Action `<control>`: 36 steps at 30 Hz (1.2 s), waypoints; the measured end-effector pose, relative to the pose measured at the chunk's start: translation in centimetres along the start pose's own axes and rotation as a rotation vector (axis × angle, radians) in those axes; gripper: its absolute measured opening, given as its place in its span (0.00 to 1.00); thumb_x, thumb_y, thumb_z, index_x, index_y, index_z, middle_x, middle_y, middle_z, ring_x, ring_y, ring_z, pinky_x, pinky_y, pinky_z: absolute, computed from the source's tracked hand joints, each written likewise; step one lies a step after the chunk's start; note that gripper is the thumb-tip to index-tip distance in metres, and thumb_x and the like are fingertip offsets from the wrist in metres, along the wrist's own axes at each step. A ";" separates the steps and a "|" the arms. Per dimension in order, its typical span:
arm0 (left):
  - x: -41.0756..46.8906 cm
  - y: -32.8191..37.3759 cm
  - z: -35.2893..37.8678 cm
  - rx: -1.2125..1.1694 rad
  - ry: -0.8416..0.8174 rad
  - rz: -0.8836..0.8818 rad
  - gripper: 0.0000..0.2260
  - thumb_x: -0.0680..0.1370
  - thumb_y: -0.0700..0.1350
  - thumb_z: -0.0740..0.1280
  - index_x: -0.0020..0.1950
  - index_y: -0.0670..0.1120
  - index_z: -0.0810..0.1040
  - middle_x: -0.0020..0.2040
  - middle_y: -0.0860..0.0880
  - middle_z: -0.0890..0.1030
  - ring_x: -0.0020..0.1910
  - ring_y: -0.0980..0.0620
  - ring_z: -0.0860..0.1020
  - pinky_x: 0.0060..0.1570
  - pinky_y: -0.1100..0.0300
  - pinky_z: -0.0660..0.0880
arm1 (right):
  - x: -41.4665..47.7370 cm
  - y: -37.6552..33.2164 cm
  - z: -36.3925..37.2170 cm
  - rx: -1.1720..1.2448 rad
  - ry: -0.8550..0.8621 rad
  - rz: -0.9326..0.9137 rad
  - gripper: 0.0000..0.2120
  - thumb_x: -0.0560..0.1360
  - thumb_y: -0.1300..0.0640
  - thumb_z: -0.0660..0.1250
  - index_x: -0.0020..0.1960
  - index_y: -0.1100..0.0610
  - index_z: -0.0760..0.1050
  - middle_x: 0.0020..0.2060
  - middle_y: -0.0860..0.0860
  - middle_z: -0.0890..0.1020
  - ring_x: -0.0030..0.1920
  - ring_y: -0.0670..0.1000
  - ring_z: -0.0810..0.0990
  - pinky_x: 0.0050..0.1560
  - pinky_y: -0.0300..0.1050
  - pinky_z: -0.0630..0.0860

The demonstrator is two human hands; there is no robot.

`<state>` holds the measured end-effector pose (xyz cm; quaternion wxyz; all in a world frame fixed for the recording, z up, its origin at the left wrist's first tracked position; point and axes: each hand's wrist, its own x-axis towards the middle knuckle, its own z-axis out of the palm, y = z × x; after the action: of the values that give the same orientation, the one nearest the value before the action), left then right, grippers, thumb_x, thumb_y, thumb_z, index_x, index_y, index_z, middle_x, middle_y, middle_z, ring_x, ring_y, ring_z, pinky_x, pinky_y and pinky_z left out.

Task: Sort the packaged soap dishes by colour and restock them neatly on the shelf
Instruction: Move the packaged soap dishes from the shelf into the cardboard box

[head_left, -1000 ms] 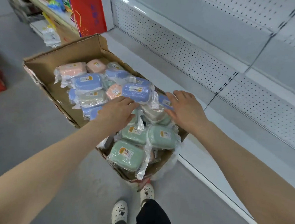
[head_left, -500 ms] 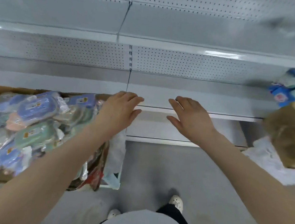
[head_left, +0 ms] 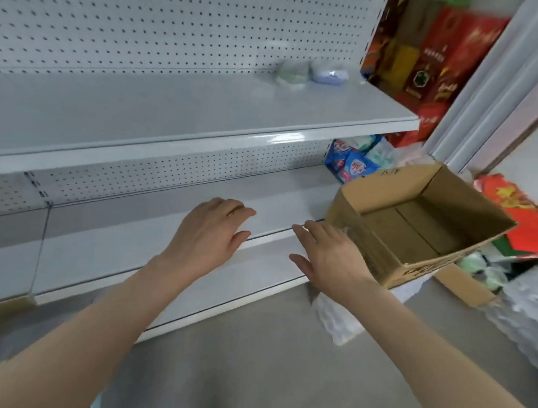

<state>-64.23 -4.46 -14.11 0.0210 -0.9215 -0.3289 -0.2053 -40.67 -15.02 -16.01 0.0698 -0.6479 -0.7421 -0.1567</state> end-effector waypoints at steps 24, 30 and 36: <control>48.3 -13.6 11.2 0.050 -0.108 -0.146 0.28 0.79 0.57 0.62 0.76 0.51 0.60 0.76 0.45 0.59 0.72 0.39 0.61 0.67 0.48 0.66 | 31.9 31.3 3.8 -0.029 0.012 0.302 0.28 0.79 0.47 0.65 0.75 0.57 0.64 0.69 0.57 0.70 0.68 0.60 0.70 0.65 0.55 0.69; 52.5 -16.0 15.2 0.024 -0.169 -0.186 0.25 0.79 0.59 0.60 0.75 0.54 0.62 0.76 0.45 0.59 0.71 0.38 0.61 0.66 0.46 0.66 | 37.3 35.3 5.8 -0.073 -0.119 0.303 0.30 0.81 0.44 0.59 0.78 0.54 0.57 0.74 0.55 0.63 0.72 0.57 0.64 0.70 0.51 0.64; 51.0 -16.4 14.1 -0.061 -0.081 -0.192 0.19 0.77 0.56 0.63 0.67 0.53 0.70 0.68 0.50 0.68 0.59 0.43 0.73 0.51 0.50 0.76 | 44.7 38.1 9.2 -0.024 -0.164 0.274 0.28 0.80 0.49 0.61 0.77 0.54 0.57 0.74 0.54 0.63 0.71 0.56 0.65 0.68 0.50 0.65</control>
<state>-33.46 41.30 -8.57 -0.0404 -0.8935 -0.4099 -0.1790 -9.01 34.20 -5.53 0.0218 -0.7545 -0.6481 -0.1012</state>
